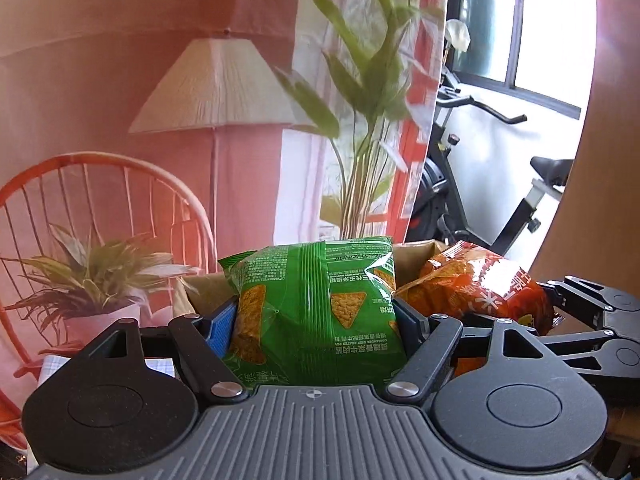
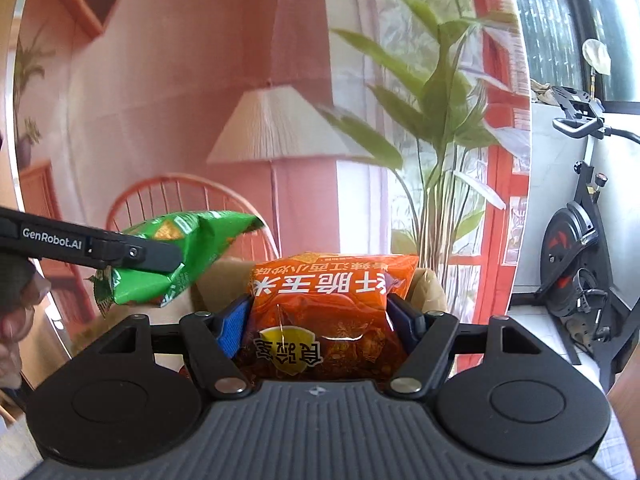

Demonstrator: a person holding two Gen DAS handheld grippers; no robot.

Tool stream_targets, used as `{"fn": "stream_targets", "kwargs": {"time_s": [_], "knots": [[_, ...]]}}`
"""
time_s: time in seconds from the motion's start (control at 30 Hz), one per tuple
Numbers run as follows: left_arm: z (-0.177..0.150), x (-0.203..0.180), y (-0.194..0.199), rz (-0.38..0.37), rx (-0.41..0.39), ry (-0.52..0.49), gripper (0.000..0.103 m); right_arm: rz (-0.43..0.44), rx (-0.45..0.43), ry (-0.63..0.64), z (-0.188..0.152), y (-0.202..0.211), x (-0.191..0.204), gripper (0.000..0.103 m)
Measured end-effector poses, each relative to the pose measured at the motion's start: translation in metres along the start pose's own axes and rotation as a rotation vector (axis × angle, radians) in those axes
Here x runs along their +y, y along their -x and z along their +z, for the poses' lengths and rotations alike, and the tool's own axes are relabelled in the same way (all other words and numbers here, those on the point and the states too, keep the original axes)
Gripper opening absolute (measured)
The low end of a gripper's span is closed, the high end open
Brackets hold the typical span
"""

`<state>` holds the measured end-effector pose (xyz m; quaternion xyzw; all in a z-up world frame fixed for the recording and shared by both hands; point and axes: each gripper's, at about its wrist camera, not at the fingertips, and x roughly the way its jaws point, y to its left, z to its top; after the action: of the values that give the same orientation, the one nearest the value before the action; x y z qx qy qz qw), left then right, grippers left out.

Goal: Organize snacks
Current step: 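Lift both held bags up and carry them over the box opening, then open both grippers to drop the bags into the box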

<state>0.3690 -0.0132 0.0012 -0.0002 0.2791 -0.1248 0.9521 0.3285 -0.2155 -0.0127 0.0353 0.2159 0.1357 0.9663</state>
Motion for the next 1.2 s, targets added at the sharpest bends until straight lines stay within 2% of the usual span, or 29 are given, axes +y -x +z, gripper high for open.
{"fn": "stream_targets", "kwargs": {"time_s": [0.2, 0.37, 0.63, 1.03, 1.2], "knots": [[-0.002, 0.003, -0.018, 0.038, 0.039, -0.035, 0.080, -0.001, 0.031, -0.007, -0.006, -0.012, -0.004, 0.072], [-0.005, 0.004, -0.023, 0.027, 0.051, -0.039, 0.080, -0.001, 0.050, -0.013, -0.010, -0.016, -0.005, 0.072], [-0.010, 0.006, -0.028, 0.043, 0.079, -0.058, 0.089, 0.002, 0.069, 0.000, -0.011, -0.021, -0.002, 0.072], [-0.009, 0.009, -0.029, 0.031, 0.091, -0.040, 0.092, 0.007, 0.088, 0.006, -0.012, -0.027, 0.003, 0.072], [-0.008, 0.011, -0.030, -0.005, 0.100, -0.013, 0.093, 0.007, 0.086, 0.002, -0.012, -0.027, 0.002, 0.072]]}}
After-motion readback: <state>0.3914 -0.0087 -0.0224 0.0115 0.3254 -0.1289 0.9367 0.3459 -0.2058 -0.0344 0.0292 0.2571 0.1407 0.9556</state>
